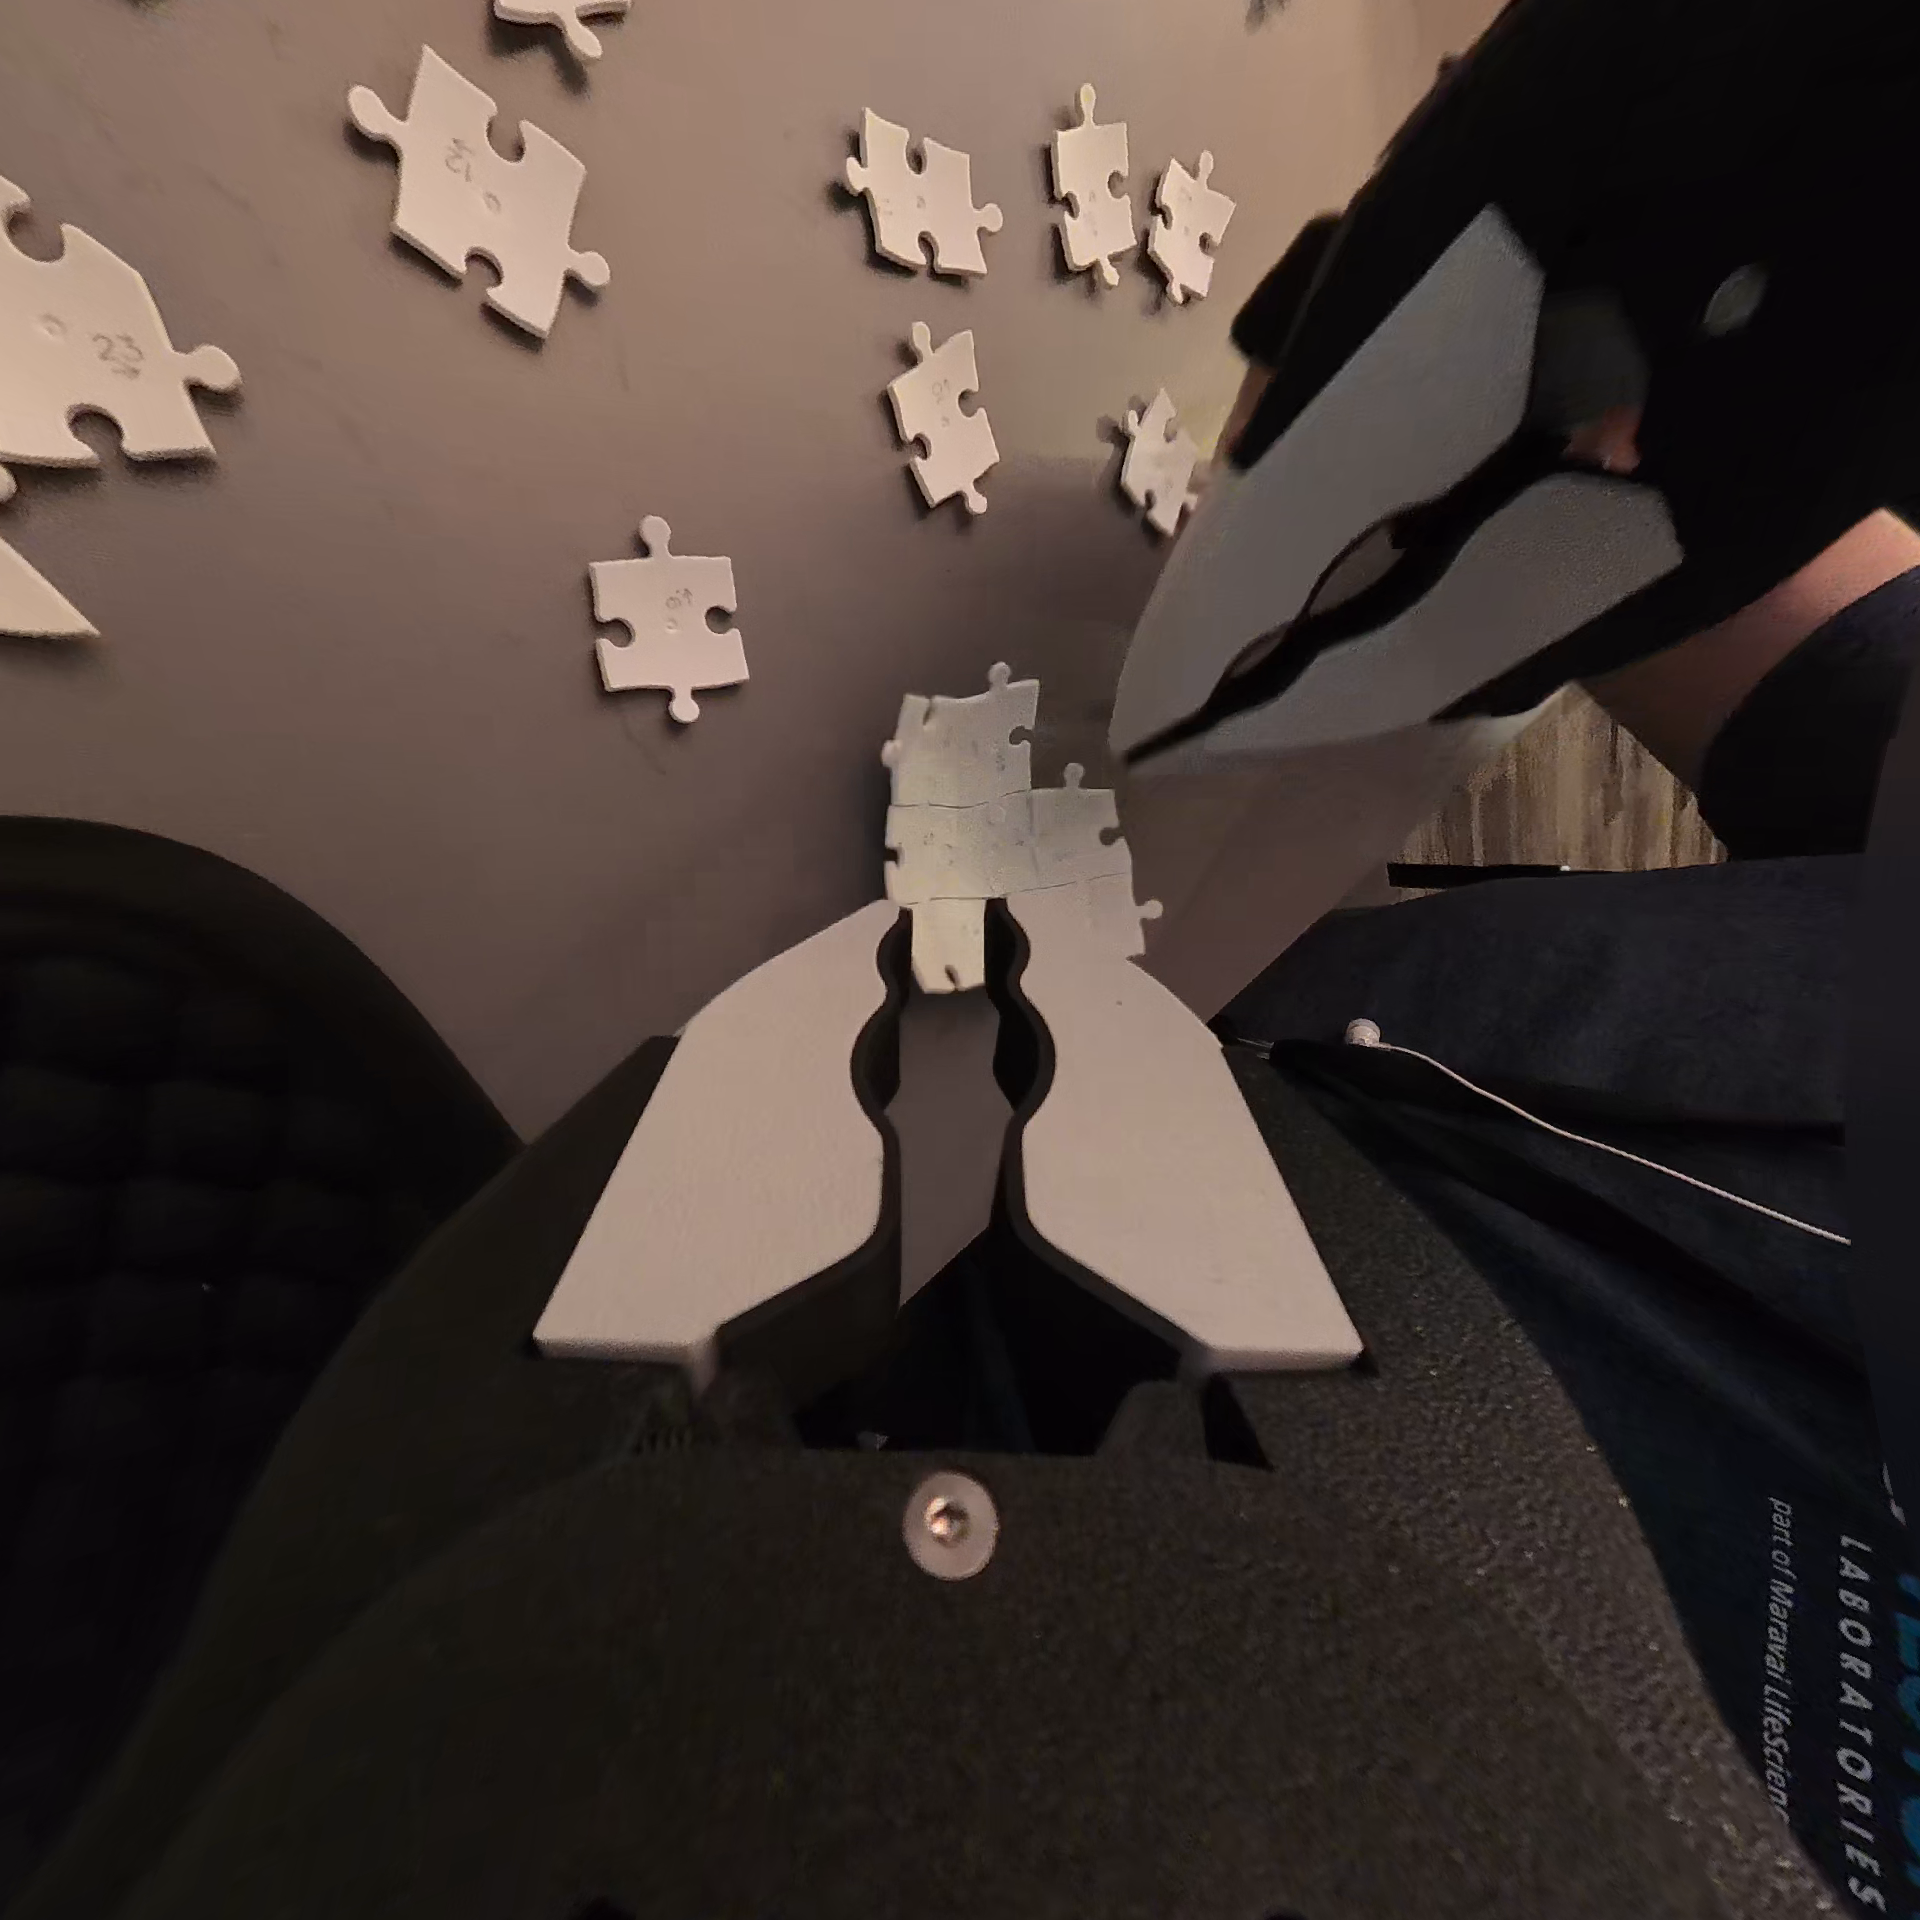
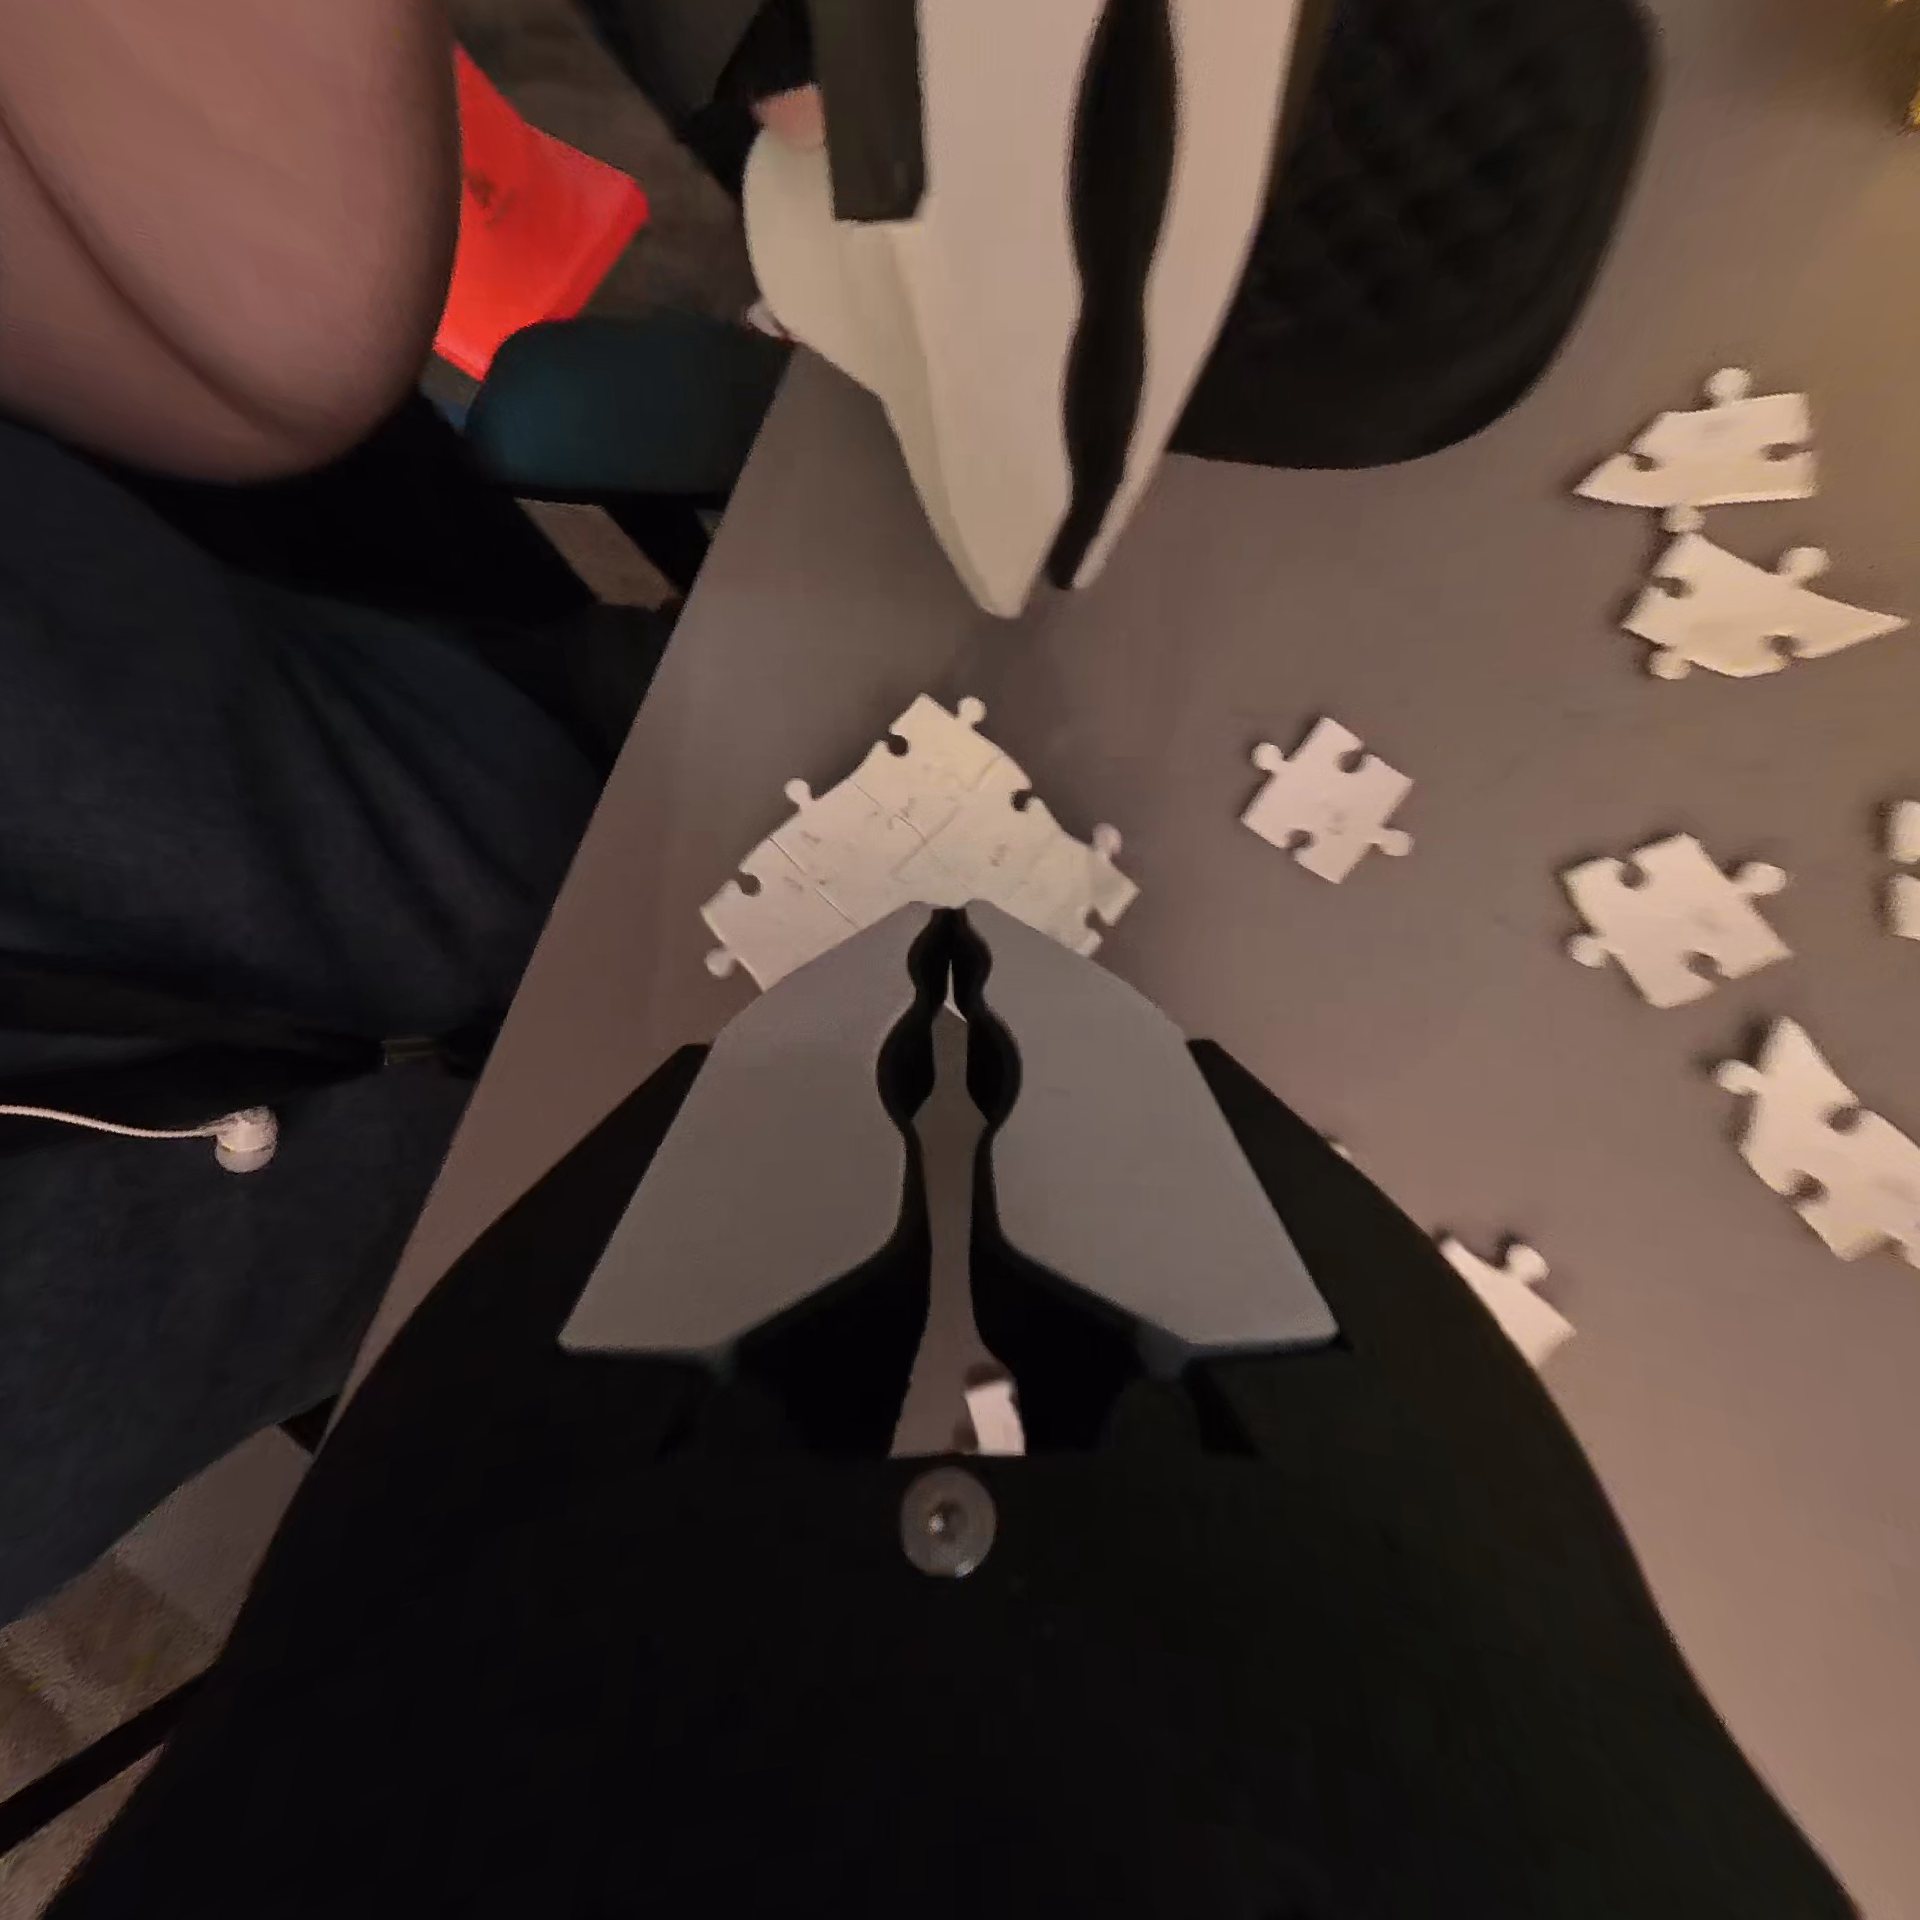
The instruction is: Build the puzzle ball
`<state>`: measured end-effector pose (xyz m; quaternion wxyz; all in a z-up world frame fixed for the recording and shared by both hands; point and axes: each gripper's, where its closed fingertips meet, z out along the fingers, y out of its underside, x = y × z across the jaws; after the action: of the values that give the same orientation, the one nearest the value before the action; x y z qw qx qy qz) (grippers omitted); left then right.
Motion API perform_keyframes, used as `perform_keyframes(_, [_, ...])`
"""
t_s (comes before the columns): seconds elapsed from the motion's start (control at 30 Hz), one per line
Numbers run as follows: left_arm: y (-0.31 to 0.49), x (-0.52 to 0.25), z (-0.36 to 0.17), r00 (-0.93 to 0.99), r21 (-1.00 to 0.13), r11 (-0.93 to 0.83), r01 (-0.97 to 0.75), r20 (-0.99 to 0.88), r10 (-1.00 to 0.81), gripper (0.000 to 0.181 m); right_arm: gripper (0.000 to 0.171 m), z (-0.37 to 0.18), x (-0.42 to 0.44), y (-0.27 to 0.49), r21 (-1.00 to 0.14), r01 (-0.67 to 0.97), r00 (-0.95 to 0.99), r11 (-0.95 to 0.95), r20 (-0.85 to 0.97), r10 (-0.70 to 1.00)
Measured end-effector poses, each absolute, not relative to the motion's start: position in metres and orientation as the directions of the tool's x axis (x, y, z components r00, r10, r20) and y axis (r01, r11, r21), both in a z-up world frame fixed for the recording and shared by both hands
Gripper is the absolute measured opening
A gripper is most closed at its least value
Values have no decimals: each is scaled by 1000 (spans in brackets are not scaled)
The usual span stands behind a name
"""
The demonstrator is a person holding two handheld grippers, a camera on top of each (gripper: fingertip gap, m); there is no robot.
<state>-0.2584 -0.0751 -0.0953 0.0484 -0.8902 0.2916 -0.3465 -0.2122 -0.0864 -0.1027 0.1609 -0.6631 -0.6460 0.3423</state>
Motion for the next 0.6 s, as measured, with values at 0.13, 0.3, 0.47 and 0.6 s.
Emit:
perform_keyframes(0.13, [-77,-260,-95,591,-289,-827,-482,590,-550,13,1,-106,-198,-74,-635,765,-23,-111,-199,980])
perform_keyframes(0.3, [-81,-261,-101,585,-281,-834,-475,606,-538,13,1,-117,-197,-66,-626,745,84,-230,-255,963])
perform_keyframes(0.47, [-90,-263,-105,564,-302,-845,-441,639,-523,14,1,-130,-195,-66,-629,678,188,-381,-353,917])
perform_keyframes(0.6, [-100,-261,-107,535,-336,-839,-429,654,-535,14,28,-121,-195,-67,-627,614,222,-479,-445,867])
